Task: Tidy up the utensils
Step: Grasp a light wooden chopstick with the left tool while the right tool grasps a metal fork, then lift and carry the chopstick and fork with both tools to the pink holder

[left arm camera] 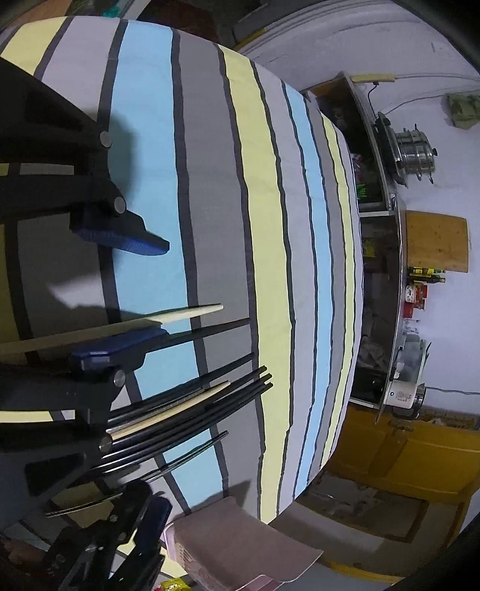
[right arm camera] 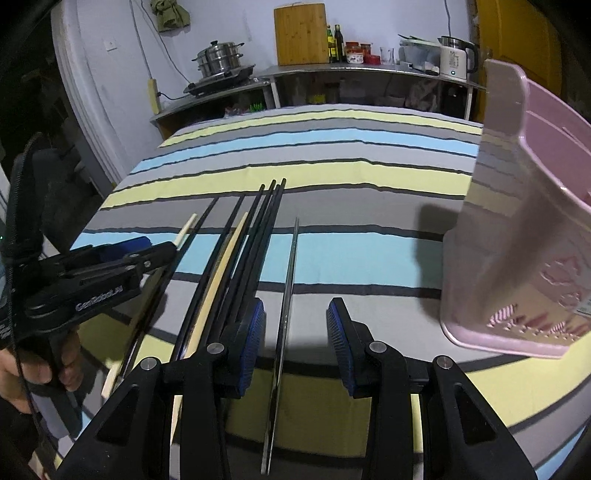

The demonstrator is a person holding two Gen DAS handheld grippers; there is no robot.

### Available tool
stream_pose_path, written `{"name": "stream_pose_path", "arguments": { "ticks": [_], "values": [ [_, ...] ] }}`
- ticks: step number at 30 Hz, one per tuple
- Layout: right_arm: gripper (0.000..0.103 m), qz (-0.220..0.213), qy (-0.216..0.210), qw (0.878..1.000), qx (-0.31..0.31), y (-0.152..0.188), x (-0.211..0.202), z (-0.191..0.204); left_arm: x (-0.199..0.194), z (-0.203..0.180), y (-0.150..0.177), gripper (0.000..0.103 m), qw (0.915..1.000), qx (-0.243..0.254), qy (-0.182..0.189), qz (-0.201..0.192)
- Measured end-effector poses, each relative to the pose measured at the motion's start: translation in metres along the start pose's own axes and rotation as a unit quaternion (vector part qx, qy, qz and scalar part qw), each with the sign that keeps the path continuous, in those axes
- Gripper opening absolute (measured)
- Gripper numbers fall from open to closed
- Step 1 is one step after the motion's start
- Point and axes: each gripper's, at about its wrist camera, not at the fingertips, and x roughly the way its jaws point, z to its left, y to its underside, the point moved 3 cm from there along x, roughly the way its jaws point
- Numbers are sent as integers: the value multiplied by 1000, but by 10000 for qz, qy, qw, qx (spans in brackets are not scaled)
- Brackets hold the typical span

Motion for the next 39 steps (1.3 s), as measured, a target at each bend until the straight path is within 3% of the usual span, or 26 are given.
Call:
{"name": "stream_pose_path", "arguments": {
  "ticks": [5, 17, 21, 23, 26, 32, 39],
  "values": [
    [38, 63, 21, 10000, 15, -7, 11, -1, -1, 7, -3, 33, 10000, -23, -7, 47],
    [31, 226, 263, 9993, -128, -23, 25, 5, 17, 1, -22, 33, 9990, 317, -200, 253],
    [24, 290, 405, 9984, -249, -24, 27, 7, 20, -3, -25, 31, 9985, 395, -288, 232],
    [20, 330, 412, 9982, -284, -25, 28, 7, 20, -4, -26, 25, 9985, 401, -285, 237],
    [7, 385, 351, 9981, -324, -27, 31, 9, 21, -4, -28, 9, 9982, 415, -354, 238],
    [6, 367, 85, 9991, -208, -27, 24, 10, 15, 3, -35, 5, 9994, 258, -115, 202],
    [6, 98, -140, 9998, -88, -31, -5, 10, -34, 4, -46, 5, 9993, 170, 239, -218]
  ]
}}
